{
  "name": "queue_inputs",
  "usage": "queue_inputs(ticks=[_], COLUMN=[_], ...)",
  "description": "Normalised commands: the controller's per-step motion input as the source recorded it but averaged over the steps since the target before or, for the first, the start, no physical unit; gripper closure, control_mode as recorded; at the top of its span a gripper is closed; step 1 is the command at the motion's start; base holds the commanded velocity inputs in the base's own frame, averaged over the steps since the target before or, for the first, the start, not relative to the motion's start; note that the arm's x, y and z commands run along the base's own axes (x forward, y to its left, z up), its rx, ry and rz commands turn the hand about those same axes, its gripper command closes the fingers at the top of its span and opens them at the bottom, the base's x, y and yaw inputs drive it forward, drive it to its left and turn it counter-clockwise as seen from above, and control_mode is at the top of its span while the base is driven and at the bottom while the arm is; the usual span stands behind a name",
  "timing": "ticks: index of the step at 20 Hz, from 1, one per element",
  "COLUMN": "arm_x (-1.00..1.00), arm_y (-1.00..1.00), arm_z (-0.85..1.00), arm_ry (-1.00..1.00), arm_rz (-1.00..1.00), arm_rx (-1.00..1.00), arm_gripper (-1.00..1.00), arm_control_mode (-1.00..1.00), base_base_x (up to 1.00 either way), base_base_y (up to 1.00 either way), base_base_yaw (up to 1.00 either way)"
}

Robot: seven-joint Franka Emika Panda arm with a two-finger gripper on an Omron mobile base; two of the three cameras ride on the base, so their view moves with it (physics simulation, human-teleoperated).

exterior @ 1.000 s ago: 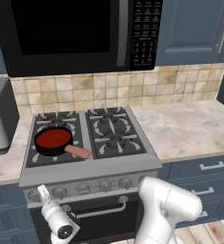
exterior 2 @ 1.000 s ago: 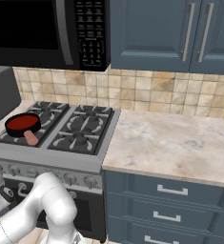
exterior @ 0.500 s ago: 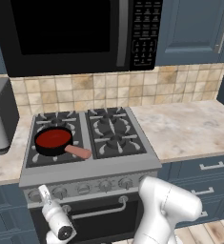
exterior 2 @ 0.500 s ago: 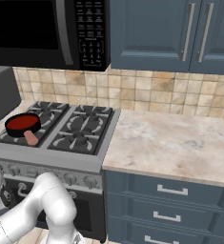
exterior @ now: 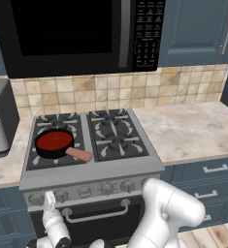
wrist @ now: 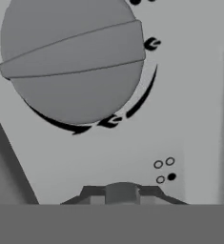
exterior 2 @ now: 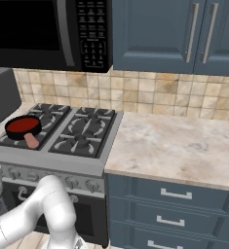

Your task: Wait until the marinara sauce is simmered to a deep red color and then turn off the stove.

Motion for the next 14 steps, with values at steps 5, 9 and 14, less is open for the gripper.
queue_inputs(ticks=[5, 9, 14], arm_x=[0.0, 0.0, 0.0], arm_y=[0.0, 0.0, 0.02], arm_z=[0.0, 0.0, 0.0], arm_ry=[0.08, 0.1, 0.12], arm_rz=[0.0, 0.0, 0.0], arm_rx=[0.22, 0.23, 0.23], arm_gripper=[1.0, 1.0, 1.0], arm_control_mode=[-1.0, -1.0, -1.0], base_base_x=[0.0, 0.0, 0.0], base_base_y=[0.0, 0.0, 0.0], base_base_yaw=[0.0, 0.0, 0.0])
